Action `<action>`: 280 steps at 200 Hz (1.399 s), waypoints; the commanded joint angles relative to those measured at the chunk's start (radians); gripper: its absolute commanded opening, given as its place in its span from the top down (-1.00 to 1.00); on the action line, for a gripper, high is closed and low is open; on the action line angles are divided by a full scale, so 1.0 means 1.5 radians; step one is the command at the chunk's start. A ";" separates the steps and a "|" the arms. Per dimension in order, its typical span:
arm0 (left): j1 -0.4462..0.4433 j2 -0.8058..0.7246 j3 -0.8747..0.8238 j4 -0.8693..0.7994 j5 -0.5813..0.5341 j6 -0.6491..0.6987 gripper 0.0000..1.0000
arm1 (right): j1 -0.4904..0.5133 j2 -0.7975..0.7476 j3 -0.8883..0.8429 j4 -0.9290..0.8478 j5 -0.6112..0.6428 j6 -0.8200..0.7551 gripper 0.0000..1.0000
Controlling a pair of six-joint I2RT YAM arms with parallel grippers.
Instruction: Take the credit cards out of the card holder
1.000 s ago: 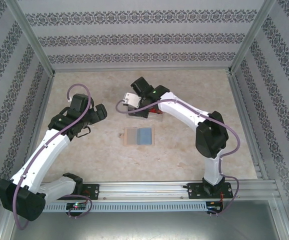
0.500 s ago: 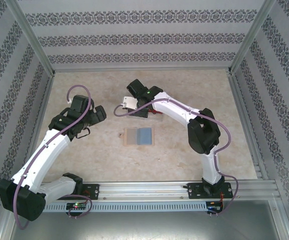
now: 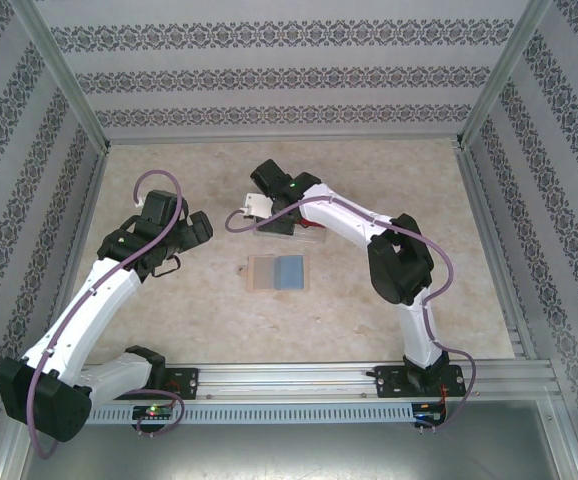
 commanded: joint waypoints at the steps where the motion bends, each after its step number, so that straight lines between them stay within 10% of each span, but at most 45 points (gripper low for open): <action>1: 0.011 0.001 -0.012 -0.018 0.003 -0.007 -0.99 | 0.006 0.026 0.019 0.003 0.016 0.010 1.00; 72: 0.014 -0.003 -0.015 -0.020 0.006 -0.005 -0.99 | 0.006 0.050 0.028 0.008 0.024 0.032 1.00; 133: 0.016 -0.004 -0.017 -0.017 0.011 -0.005 -0.99 | 0.005 0.053 0.024 0.042 0.097 0.060 0.46; 280: 0.016 0.089 -0.035 0.076 0.193 0.026 -0.85 | -0.010 -0.216 -0.214 0.166 0.065 0.369 0.62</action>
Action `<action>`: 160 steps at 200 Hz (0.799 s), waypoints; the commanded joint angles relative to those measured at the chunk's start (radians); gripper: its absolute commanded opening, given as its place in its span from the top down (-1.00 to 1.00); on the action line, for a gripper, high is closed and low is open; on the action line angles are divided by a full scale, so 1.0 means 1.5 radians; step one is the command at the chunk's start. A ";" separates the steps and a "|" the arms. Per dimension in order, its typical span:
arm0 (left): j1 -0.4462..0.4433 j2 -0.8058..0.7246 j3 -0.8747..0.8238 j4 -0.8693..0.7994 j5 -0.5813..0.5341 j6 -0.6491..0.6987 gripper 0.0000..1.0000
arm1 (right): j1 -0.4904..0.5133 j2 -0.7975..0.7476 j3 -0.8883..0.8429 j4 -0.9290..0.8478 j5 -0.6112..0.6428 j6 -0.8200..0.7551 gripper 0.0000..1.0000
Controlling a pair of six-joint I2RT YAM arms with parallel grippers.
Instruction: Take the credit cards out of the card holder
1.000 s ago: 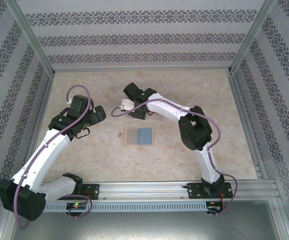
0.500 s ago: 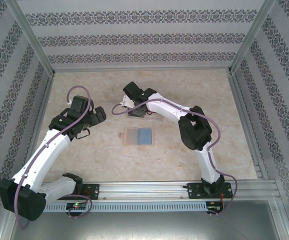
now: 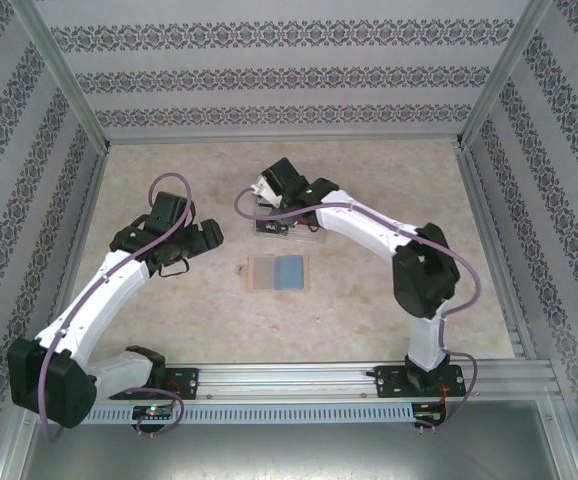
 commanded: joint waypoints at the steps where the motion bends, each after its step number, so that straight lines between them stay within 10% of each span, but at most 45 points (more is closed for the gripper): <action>1: 0.009 0.032 -0.003 0.038 0.064 0.018 -0.85 | -0.005 -0.074 -0.075 0.032 -0.022 0.123 0.62; 35: 0.007 0.082 0.021 0.042 0.064 0.028 -1.00 | -0.012 -0.206 -0.235 0.106 0.005 0.245 0.47; 69: 0.006 0.109 0.059 0.018 -0.048 0.029 -0.99 | -0.048 -0.364 -0.411 0.195 0.093 0.331 -0.11; 124: 0.011 0.147 0.085 0.061 -0.294 0.100 -0.99 | -0.223 -0.588 -0.616 0.284 0.092 0.386 -0.95; 160: 0.035 0.146 0.031 0.181 -0.504 0.150 -0.99 | -0.320 -0.629 -0.711 0.418 0.084 0.352 -0.96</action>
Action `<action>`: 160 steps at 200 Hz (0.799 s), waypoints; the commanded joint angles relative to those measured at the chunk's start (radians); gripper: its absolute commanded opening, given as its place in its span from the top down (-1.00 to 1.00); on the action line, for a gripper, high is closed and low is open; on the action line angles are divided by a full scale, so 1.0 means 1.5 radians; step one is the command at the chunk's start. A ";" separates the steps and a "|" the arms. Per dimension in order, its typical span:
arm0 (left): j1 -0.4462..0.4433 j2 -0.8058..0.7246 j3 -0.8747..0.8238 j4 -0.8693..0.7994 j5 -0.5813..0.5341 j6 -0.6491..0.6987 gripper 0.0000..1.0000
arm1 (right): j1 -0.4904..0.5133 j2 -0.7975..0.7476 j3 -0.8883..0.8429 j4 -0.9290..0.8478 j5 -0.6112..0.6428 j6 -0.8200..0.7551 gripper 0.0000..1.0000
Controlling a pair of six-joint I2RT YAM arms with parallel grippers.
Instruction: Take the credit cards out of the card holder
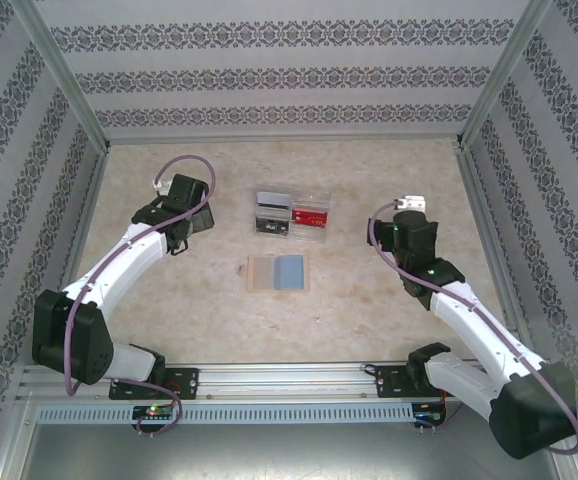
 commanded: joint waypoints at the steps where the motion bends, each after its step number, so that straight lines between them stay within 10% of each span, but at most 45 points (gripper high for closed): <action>1: 0.031 0.003 -0.035 0.102 -0.186 0.061 -0.99 | -0.049 -0.009 -0.056 0.125 0.004 -0.012 -0.96; 76: 0.156 0.084 -0.219 0.512 0.009 0.252 -0.99 | -0.150 0.255 -0.068 0.395 0.014 -0.079 -0.96; 160: 0.180 0.094 -0.371 0.797 0.198 0.332 -0.99 | -0.183 0.371 -0.162 0.705 -0.187 -0.110 -0.96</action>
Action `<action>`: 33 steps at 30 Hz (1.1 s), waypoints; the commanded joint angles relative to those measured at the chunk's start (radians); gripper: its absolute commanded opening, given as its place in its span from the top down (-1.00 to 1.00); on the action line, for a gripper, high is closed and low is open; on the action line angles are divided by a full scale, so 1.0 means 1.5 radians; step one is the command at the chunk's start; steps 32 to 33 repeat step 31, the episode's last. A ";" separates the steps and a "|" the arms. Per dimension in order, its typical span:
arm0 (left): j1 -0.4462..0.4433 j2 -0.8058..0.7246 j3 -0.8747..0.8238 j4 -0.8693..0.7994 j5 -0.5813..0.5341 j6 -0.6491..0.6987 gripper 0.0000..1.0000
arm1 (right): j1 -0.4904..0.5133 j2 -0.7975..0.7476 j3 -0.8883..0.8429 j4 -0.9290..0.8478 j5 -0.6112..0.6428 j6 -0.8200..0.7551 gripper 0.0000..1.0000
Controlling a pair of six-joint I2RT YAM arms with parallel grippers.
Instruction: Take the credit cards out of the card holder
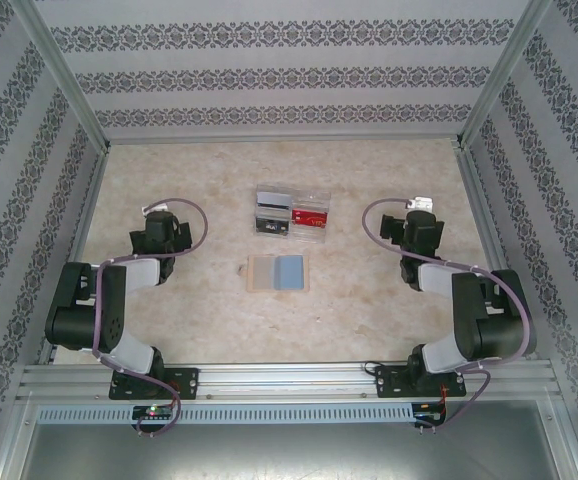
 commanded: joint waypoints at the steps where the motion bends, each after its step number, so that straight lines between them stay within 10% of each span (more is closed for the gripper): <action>1: 0.008 -0.010 -0.017 0.127 0.099 0.052 -0.99 | -0.009 0.033 -0.053 0.198 -0.078 -0.023 -0.96; 8: 0.015 0.020 -0.095 0.300 0.168 0.074 -0.99 | -0.011 0.023 -0.043 0.162 -0.094 -0.028 -0.96; 27: 0.015 0.010 -0.083 0.258 0.172 0.073 -0.99 | -0.009 0.019 -0.041 0.152 -0.102 -0.032 -0.97; 31: 0.015 0.010 -0.083 0.260 0.172 0.073 -0.99 | -0.056 0.013 -0.056 0.174 -0.368 -0.071 -0.96; 33: 0.015 0.010 -0.083 0.260 0.172 0.073 -0.99 | -0.056 0.013 -0.056 0.174 -0.368 -0.071 -0.96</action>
